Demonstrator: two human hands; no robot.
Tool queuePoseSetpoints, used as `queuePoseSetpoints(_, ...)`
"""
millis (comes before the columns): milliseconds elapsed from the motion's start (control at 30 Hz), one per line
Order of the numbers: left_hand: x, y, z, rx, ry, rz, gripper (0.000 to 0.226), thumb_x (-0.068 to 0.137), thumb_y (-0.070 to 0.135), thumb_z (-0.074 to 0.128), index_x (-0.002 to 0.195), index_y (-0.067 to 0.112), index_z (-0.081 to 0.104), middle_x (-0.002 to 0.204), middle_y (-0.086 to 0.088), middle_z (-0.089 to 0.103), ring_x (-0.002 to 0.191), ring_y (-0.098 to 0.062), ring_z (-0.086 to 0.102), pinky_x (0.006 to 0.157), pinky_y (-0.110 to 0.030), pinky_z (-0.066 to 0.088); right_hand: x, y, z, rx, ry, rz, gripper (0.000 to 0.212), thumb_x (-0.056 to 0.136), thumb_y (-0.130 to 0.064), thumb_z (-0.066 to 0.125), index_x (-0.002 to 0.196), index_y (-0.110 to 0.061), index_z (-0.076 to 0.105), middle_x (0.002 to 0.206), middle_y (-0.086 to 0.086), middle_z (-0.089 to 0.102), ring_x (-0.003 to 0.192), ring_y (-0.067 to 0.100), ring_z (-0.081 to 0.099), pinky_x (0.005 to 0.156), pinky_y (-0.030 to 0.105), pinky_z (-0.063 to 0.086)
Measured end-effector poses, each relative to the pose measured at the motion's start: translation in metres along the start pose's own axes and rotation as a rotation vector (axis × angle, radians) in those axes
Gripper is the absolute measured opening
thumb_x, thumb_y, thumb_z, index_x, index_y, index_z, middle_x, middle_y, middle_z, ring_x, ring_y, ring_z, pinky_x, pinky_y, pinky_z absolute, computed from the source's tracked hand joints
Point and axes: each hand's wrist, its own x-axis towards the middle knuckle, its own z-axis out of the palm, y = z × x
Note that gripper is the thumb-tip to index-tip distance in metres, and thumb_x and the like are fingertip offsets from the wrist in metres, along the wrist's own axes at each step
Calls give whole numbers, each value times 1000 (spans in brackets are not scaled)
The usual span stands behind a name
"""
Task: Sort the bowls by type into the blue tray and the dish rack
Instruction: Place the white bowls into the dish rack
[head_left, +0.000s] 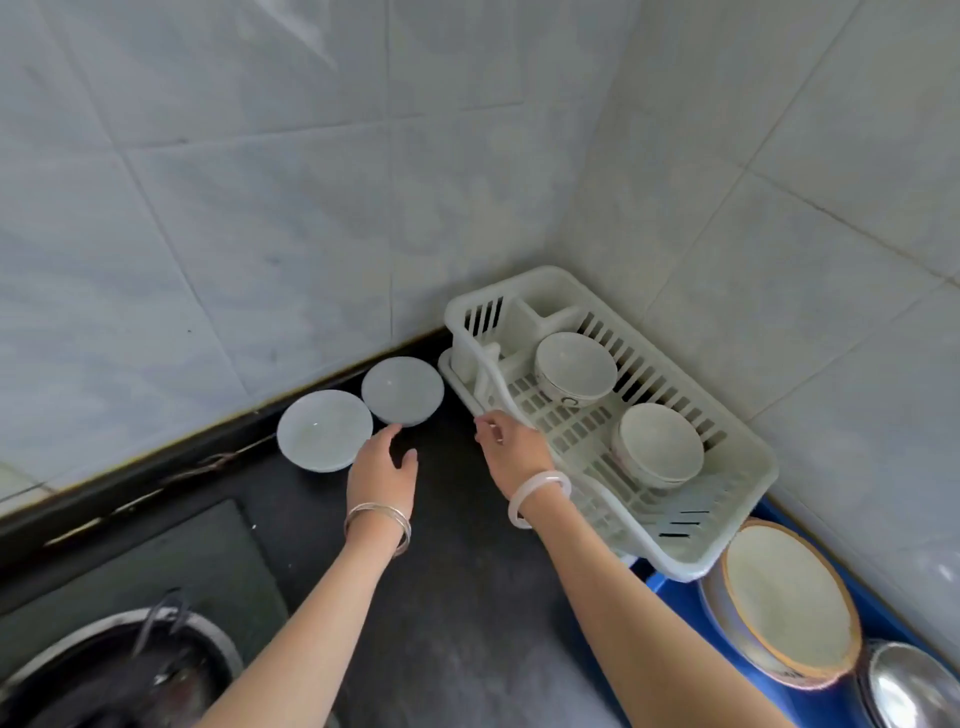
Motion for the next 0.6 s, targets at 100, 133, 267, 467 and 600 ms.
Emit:
queuePoseSetpoints(100, 11, -30, -13, 40, 104, -59, 47, 90, 16, 55, 136, 12, 43, 147, -10, 39, 136, -26, 36, 111, -39, 31, 15, -6, 29, -3, -25, 43, 29, 98, -29, 38, 119, -20, 57, 105, 6, 67, 91, 21, 62, 83, 34, 52)
queuePoseSetpoints(133, 15, -39, -17, 59, 141, -79, 49, 90, 16, 55, 137, 13, 41, 150, -10, 33, 139, -27, 31, 112, -41, 29, 22, -7, 37, 6, -34, 73, 29, 98, -29, 39, 120, -19, 56, 107, 7, 67, 93, 21, 62, 86, 36, 51)
queuePoseSetpoints(267, 31, -65, -25, 54, 204, -185, 58, 90, 13, 55, 142, 16, 31, 156, -8, 18, 143, -28, 21, 114, -43, 27, 50, -10, 61, -23, -100, 169, 40, 96, -34, 41, 131, -16, 47, 117, 9, 64, 105, 26, 60, 95, 41, 48)
queuePoseSetpoints(467, 46, -82, -28, -137, 217, -249, 66, 89, 8, 53, 146, 16, 22, 155, -7, 21, 140, -27, 29, 115, -41, 26, 88, -18, 93, 164, -118, 328, 46, 93, -38, 44, 130, -12, 45, 111, 15, 65, 97, 32, 64, 89, 46, 53)
queuePoseSetpoints(600, 50, -87, -30, -287, 196, -320, 70, 88, 9, 55, 147, 19, 20, 146, -11, 40, 129, -31, 45, 108, -48, 36, 98, -23, 99, 477, -93, 455, 25, 94, -15, 43, 117, -5, 46, 82, 15, 64, 65, 25, 62, 65, 38, 57)
